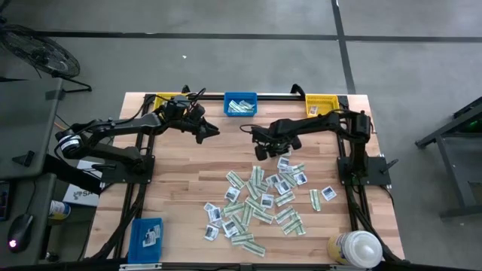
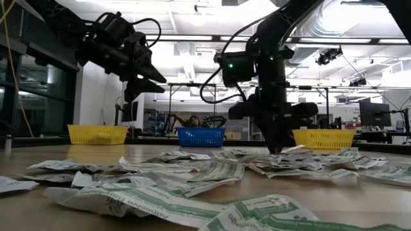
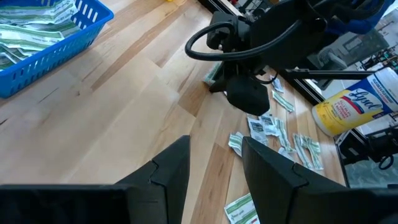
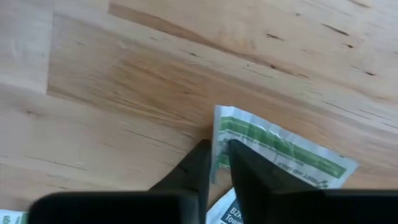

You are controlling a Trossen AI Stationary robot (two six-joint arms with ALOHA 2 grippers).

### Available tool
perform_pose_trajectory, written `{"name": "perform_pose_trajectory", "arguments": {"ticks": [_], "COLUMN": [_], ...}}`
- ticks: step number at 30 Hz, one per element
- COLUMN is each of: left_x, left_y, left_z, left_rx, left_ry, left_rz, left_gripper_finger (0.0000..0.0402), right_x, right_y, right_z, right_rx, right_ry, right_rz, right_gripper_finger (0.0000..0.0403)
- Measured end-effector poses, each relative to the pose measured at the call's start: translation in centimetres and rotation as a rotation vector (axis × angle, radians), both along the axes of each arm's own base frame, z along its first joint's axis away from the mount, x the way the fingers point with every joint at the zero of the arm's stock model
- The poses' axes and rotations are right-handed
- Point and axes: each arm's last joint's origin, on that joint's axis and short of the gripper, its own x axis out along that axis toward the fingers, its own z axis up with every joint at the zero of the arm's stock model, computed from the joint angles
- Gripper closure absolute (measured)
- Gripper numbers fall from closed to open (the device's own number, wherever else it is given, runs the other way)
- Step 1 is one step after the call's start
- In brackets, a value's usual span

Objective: Pick & Place First Aid Supplies
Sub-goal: Put the green bandage pack into the top blue bin

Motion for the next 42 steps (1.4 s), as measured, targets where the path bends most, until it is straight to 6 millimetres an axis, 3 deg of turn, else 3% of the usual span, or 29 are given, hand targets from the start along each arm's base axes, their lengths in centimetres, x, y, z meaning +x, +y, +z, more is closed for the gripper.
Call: {"name": "perform_pose_trajectory", "arguments": {"ticks": [5, 14, 24, 33, 42], "left_x": [0.0, 0.0, 0.0, 0.0, 0.0], "left_y": [0.0, 0.0, 0.0, 0.0, 0.2], "left_z": [0.0, 0.0, 0.0, 0.0, 0.0], "left_rx": [0.000, 0.000, -0.005, -0.004, -0.042], "left_ry": [0.000, 0.000, -0.001, 0.001, 0.009], "left_rz": [0.000, 0.001, 0.003, 0.015, 0.074], "left_gripper_finger": [0.0257, 0.0257, 0.0257, 0.0257, 0.0257], "right_x": [0.1, 1.9, 4.5, 5.8, 6.5], "right_y": [-0.1, -0.8, -2.3, -6.6, -12.3], "right_z": [0.2, 2.2, 7.5, 12.4, 12.2], "right_rx": [-0.010, -0.070, -0.149, -0.292, -0.351], "right_ry": [0.004, 0.011, -0.084, -0.234, -0.505], "right_rz": [0.038, 0.159, 0.291, 0.354, 0.319], "right_gripper_finger": [0.0396, 0.0402, 0.0402, 0.0403, 0.0403]}}
